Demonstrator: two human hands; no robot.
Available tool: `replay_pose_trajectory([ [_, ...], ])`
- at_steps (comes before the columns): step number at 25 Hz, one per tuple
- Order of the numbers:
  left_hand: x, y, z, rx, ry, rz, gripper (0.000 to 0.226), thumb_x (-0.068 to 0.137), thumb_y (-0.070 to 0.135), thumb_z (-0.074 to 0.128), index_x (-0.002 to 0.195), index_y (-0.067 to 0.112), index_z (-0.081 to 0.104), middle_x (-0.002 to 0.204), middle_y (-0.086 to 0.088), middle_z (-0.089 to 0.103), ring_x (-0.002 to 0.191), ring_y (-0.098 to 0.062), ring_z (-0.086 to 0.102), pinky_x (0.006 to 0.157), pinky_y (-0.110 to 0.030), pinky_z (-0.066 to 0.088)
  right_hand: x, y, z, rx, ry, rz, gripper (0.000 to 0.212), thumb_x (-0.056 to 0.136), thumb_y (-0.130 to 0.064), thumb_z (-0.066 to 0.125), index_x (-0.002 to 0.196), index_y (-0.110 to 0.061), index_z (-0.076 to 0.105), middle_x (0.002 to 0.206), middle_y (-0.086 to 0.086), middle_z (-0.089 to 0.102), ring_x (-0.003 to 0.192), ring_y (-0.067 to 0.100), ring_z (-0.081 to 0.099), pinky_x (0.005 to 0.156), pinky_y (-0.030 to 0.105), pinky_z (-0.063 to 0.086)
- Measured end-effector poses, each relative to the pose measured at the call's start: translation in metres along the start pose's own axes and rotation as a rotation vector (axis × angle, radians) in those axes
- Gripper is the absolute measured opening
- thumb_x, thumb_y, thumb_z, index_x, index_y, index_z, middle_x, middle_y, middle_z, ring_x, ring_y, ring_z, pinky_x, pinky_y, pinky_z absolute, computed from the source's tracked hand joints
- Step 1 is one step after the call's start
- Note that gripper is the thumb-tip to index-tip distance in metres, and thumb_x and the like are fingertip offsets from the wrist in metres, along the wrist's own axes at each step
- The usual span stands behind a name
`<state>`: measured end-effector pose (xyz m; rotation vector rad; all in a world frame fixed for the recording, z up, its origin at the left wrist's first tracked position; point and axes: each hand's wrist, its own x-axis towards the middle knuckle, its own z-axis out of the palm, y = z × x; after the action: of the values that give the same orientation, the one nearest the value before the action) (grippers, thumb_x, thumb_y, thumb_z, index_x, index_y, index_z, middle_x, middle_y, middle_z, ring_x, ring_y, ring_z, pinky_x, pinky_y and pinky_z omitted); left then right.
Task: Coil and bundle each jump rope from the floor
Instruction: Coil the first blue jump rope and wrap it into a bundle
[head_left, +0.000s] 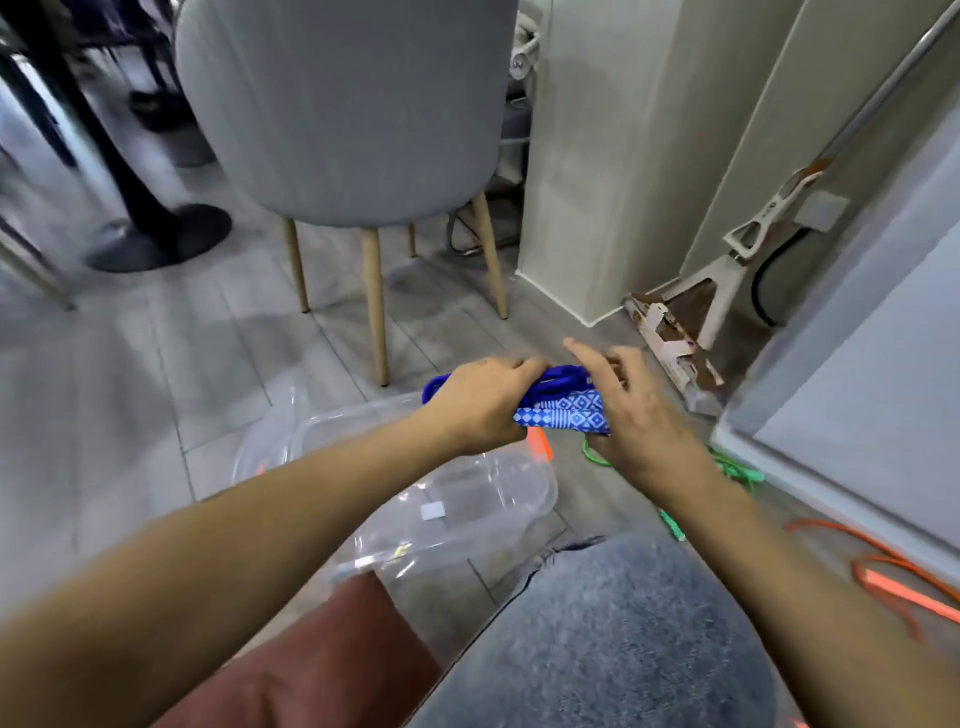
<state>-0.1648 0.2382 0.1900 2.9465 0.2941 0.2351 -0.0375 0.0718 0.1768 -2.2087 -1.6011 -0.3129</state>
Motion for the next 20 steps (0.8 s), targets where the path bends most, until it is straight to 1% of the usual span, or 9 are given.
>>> replay_pose_trajectory([
  [1,-0.008,-0.015,0.006,0.018,-0.022,-0.034,0.052,0.077,0.027,0.065,0.125,0.02,0.048,0.108,-0.003,0.064,0.096,-0.03,0.061,0.064,-0.033,0.037,0.007,-0.004,0.016,0.024,-0.06,-0.028,0.096,0.06,-0.003,0.082,0.144,-0.022,0.04,0.114,0.01,0.045,0.094,0.034,0.058,0.073,0.046,0.056],
  [3,-0.021,-0.04,0.022,0.03,-0.064,-0.109,0.055,0.077,0.028,0.066,0.128,0.022,0.046,0.109,-0.002,0.063,0.096,-0.028,0.061,0.065,-0.032,0.038,0.018,-0.01,0.044,0.02,-0.146,-0.101,0.084,0.065,-0.009,0.081,0.138,-0.024,0.043,0.111,0.009,0.048,0.092,0.033,0.058,0.07,0.048,0.055],
  [5,-0.034,-0.057,0.043,0.013,-0.089,-0.189,0.055,0.077,0.032,0.066,0.127,0.023,0.044,0.108,-0.002,0.061,0.096,-0.028,0.061,0.069,-0.036,0.046,0.028,-0.014,0.07,0.003,-0.2,-0.146,0.076,0.066,-0.01,0.08,0.134,-0.022,0.049,0.109,0.007,0.053,0.09,0.031,0.059,0.069,0.045,0.054],
  [7,-0.046,-0.067,0.067,-0.028,-0.123,-0.31,0.055,0.078,0.033,0.067,0.126,0.022,0.042,0.109,-0.003,0.061,0.096,-0.029,0.06,0.071,-0.038,0.048,0.034,-0.015,0.1,0.005,-0.238,-0.191,0.073,0.065,-0.012,0.081,0.133,-0.02,0.054,0.109,0.005,0.058,0.089,0.029,0.062,0.07,0.041,0.053],
  [11,-0.068,-0.088,0.12,-0.051,-0.185,-0.604,0.051,0.082,0.028,0.066,0.126,0.02,0.042,0.111,-0.004,0.062,0.095,-0.029,0.061,0.066,-0.034,0.04,0.039,-0.024,0.165,-0.019,-0.343,-0.265,0.075,0.066,-0.02,0.08,0.136,-0.022,0.053,0.119,-0.001,0.063,0.102,0.025,0.064,0.087,0.04,0.051],
  [15,-0.085,-0.121,0.166,-0.117,-0.197,-0.994,0.037,0.082,0.02,0.062,0.113,0.015,0.043,0.109,-0.009,0.064,0.094,-0.034,0.063,0.067,-0.036,0.04,0.031,-0.026,0.205,-0.011,-0.343,-0.254,0.069,0.063,-0.016,0.079,0.129,-0.016,0.063,0.117,0.006,0.067,0.099,0.029,0.066,0.085,0.041,0.054],
  [17,-0.091,-0.136,0.185,-0.199,-0.185,-1.209,0.047,0.083,0.025,0.067,0.121,0.012,0.042,0.117,-0.01,0.061,0.104,-0.034,0.062,0.074,-0.038,0.045,0.026,-0.021,0.217,-0.03,-0.323,-0.244,0.064,0.064,-0.018,0.078,0.126,-0.015,0.064,0.116,0.008,0.067,0.099,0.03,0.065,0.087,0.041,0.052],
  [19,-0.098,-0.148,0.201,-0.238,-0.206,-1.383,0.075,0.082,0.037,0.072,0.14,0.013,0.03,0.132,-0.013,0.05,0.119,-0.037,0.054,0.088,-0.044,0.047,0.022,-0.015,0.226,-0.052,-0.325,-0.223,0.058,0.07,-0.024,0.074,0.127,-0.015,0.064,0.118,0.008,0.066,0.102,0.03,0.064,0.091,0.042,0.048],
  [20,-0.101,-0.152,0.211,-0.221,-0.247,-1.4,0.088,0.08,0.041,0.072,0.148,0.018,0.02,0.139,-0.014,0.041,0.125,-0.038,0.047,0.091,-0.047,0.046,0.02,-0.012,0.229,-0.057,-0.325,-0.204,0.055,0.075,-0.028,0.069,0.128,-0.015,0.063,0.119,0.008,0.065,0.104,0.031,0.063,0.093,0.042,0.045],
])
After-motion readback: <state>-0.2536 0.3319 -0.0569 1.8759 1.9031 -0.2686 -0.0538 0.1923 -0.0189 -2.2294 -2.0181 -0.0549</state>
